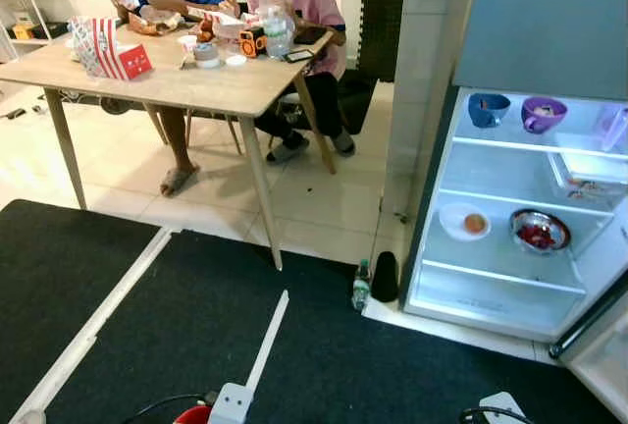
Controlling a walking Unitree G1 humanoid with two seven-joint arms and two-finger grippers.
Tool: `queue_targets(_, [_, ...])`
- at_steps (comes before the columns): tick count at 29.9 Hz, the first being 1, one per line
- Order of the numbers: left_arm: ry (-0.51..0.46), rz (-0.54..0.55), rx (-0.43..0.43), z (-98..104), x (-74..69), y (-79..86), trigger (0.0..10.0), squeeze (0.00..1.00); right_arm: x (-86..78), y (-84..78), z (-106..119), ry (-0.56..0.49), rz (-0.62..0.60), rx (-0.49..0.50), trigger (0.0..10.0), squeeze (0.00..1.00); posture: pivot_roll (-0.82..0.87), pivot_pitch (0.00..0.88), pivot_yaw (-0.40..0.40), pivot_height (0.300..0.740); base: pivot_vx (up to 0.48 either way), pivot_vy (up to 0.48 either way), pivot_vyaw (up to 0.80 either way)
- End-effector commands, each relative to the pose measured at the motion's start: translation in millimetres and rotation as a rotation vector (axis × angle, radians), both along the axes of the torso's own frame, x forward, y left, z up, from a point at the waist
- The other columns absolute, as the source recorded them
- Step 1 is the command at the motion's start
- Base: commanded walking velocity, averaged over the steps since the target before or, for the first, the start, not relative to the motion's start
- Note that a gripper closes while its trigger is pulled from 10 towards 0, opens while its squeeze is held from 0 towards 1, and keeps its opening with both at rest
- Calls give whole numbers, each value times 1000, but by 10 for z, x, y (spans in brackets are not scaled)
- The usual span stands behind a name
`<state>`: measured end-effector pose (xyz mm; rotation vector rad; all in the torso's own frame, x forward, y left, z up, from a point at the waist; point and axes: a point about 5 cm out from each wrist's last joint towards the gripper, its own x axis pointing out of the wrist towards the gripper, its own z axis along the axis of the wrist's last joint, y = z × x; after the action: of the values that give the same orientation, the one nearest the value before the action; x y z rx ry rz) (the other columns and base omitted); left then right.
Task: Restocking fridge
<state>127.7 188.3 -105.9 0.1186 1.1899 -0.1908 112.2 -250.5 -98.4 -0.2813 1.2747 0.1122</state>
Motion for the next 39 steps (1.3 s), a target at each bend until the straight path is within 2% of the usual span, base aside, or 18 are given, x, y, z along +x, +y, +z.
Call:
queue_targets(1, [44, -17, 5, -34, -111, 5, 10000, 0, 18, 44, -6, -3, 9, 13, 10000, 0, -56, 0, 11, 740, 285, 0, 0])
queue_targets(26, [46, -26, -13, -33, -100, -23, 10000, 0, -15, 61, -20, 2, -2, 19, 10000, 0, -58, 0, 13, 740, 399, 0, 0])
queue_targets(34, [41, -17, -6, -30, -91, -14, 10000, 0, -34, 64, -29, 20, -1, 10, 10000, 0, -59, 0, 14, 740, 407, 0, -770])
queue_targets(39, [36, -5, -7, -28, -85, -8, 10000, 0, -38, 69, -31, 10, -19, 13, 10000, 0, -58, 0, 15, 740, 0, 0, -295])
